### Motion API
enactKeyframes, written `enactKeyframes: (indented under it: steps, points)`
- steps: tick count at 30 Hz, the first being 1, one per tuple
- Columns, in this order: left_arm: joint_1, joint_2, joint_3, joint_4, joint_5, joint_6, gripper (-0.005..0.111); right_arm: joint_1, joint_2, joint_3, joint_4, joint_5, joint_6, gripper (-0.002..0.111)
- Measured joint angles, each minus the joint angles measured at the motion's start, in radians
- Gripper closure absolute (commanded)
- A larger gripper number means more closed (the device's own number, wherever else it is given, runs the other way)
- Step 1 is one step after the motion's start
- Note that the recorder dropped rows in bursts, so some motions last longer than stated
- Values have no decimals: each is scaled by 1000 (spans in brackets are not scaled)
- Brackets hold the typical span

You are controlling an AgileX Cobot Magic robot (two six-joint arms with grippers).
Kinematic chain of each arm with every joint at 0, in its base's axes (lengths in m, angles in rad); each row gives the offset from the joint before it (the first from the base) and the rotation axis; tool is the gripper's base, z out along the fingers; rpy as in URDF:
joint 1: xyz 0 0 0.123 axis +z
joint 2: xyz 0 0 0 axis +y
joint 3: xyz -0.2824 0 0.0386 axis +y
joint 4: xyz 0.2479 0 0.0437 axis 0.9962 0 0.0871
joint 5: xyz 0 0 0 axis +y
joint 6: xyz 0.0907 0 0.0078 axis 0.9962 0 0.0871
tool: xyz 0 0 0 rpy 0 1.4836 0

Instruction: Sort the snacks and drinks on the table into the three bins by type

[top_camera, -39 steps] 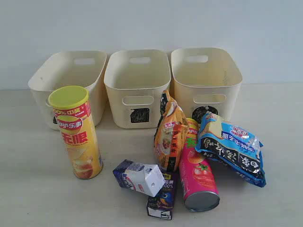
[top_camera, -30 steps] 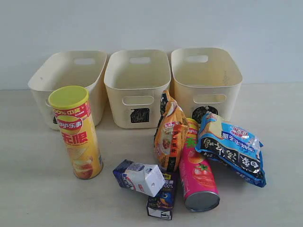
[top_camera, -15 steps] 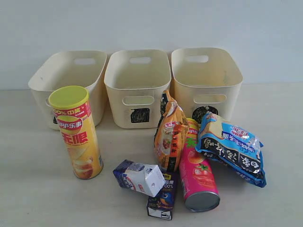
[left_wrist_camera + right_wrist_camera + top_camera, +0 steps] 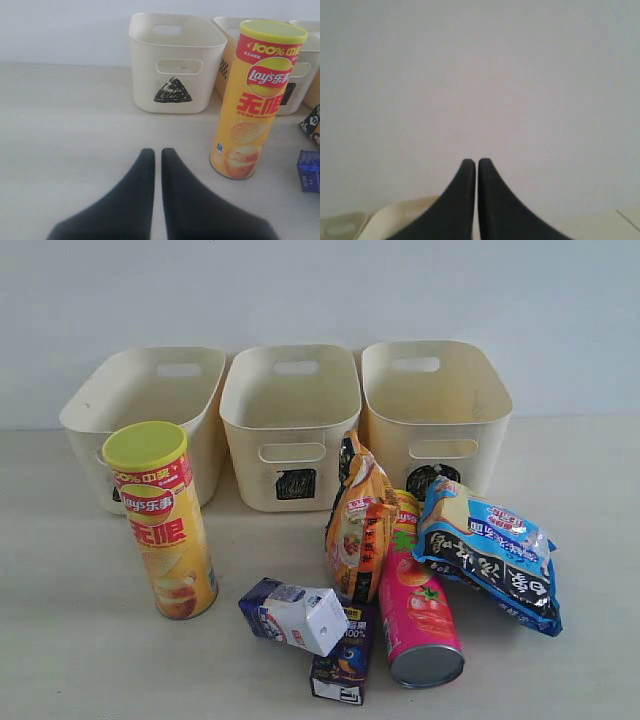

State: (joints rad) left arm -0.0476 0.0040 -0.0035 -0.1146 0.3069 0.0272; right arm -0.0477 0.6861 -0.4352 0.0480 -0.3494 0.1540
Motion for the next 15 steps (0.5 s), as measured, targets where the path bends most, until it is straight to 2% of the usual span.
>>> enactKeyframes:
  steps: [9, 15]
  points:
    - [0, 0, 0, 0, 0, 0, 102, 0, 194, 35, -48, 21, -2, 108]
    - [0, 0, 0, 0, 0, 0, 102, 14, 222, 153, -48, -88, 2, 108]
